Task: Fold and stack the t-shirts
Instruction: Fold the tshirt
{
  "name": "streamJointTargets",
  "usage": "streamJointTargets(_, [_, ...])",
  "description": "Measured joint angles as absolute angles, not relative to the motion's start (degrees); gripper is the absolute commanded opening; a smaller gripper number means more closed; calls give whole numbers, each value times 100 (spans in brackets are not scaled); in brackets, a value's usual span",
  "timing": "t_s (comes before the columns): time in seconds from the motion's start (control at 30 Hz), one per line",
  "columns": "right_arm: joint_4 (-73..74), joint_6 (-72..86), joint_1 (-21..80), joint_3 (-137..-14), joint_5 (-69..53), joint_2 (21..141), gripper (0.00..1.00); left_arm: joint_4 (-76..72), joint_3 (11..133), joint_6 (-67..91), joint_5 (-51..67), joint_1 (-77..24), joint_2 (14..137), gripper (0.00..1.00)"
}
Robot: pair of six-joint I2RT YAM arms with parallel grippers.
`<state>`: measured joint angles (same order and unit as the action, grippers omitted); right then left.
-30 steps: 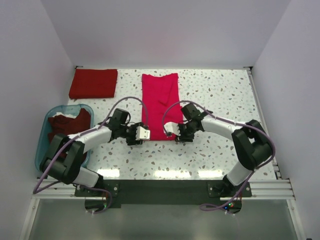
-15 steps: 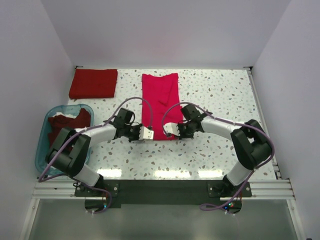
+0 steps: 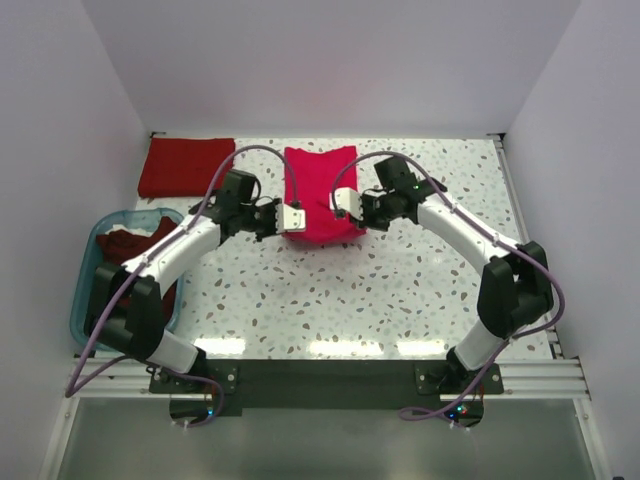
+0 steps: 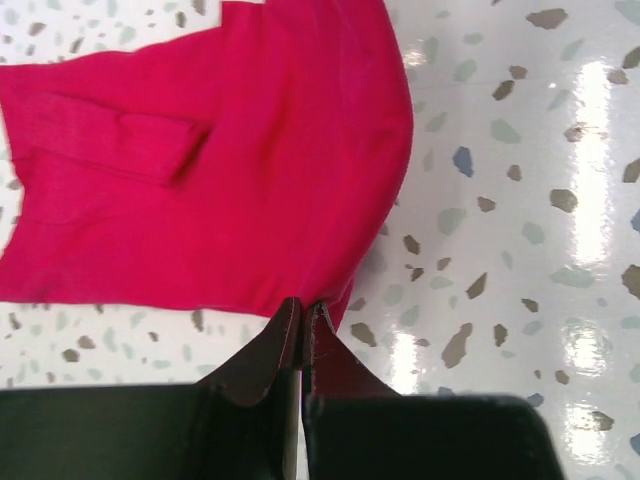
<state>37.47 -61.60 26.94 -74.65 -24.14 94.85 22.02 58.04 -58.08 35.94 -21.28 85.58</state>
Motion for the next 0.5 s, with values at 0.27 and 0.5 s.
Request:
streamJointTargets(0.27, [4324,-6309,2655,-7675,-2556,9332,0,2794,6257,-5951,3695,-2029,8514,0])
streamJointTargets(0.5, [4731,-6351,2936,-6396,-2729,7931,0,3625,5723,-6340,3922,-2311,7609,0])
